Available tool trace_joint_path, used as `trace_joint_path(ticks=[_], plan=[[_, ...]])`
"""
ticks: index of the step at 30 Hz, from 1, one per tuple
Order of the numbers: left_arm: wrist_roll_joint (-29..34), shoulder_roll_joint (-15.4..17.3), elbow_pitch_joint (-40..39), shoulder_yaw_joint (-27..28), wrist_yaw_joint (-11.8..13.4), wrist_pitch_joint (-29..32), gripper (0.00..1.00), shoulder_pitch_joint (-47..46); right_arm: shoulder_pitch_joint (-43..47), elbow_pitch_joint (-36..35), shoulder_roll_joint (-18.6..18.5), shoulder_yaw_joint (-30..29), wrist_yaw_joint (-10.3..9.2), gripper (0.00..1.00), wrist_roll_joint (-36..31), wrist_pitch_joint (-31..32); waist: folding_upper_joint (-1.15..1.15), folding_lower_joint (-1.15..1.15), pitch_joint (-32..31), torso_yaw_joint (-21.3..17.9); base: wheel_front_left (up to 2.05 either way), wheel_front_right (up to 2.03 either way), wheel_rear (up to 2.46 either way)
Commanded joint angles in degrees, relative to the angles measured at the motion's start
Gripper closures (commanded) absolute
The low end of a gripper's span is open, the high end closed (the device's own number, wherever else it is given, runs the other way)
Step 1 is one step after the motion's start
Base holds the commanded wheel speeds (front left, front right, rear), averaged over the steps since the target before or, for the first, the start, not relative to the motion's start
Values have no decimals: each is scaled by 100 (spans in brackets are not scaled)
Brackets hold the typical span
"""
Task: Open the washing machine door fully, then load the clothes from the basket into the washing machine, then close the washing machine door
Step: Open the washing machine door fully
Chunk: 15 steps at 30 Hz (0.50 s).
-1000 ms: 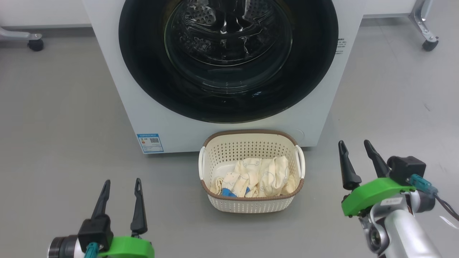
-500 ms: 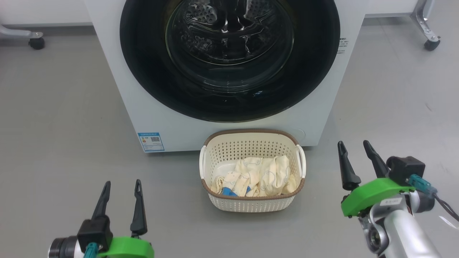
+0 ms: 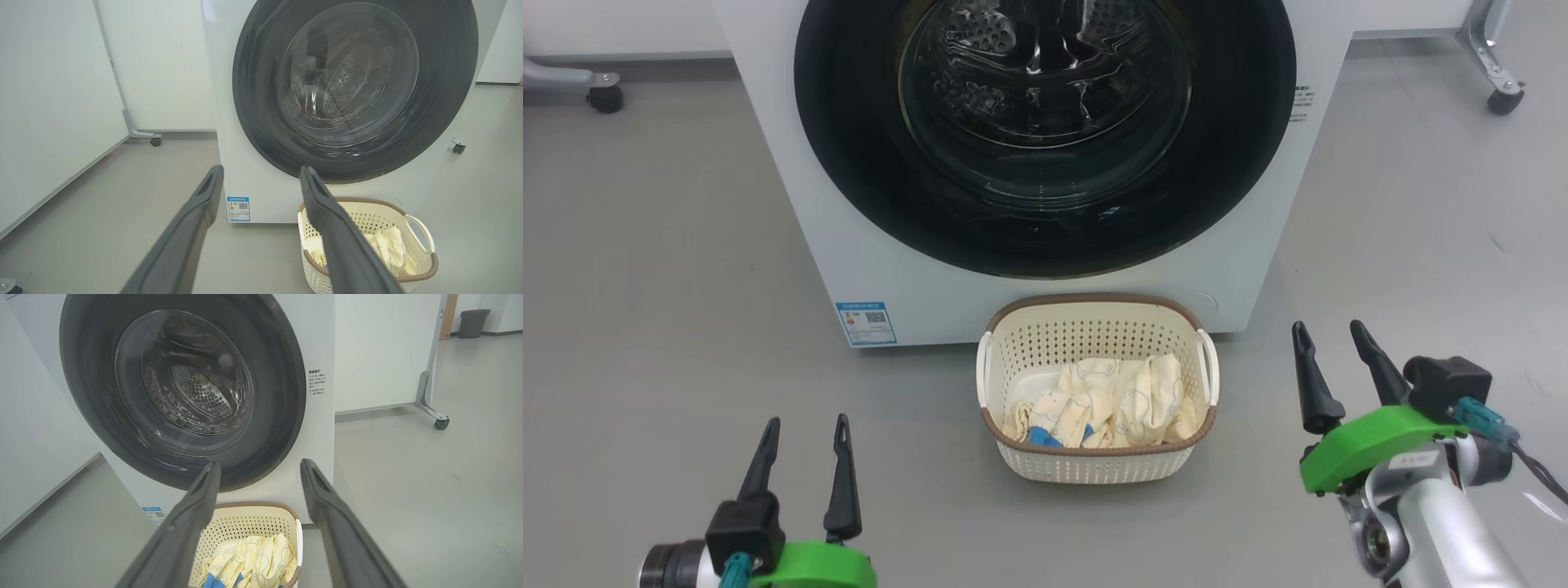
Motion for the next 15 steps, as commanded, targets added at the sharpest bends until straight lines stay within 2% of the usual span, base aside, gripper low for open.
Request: trace_joint_path(ticks=[1,6,15], plan=[[58,47,-156,186,-32,-62,0,-327,-364,-152,-88,136,-17,0,22,-3,0,0,-4,2,67,67,-133],[89,47,-141,168,-32,-62,0,-332,-369,-143,-88,128,-17,0,24,0,0,0,-14,2,90,90,-181],[114,47,-143,146,-26,-62,0,-326,-363,-140,-88,119,-17,0,23,5,0,0,-15,13,122,122,-244]])
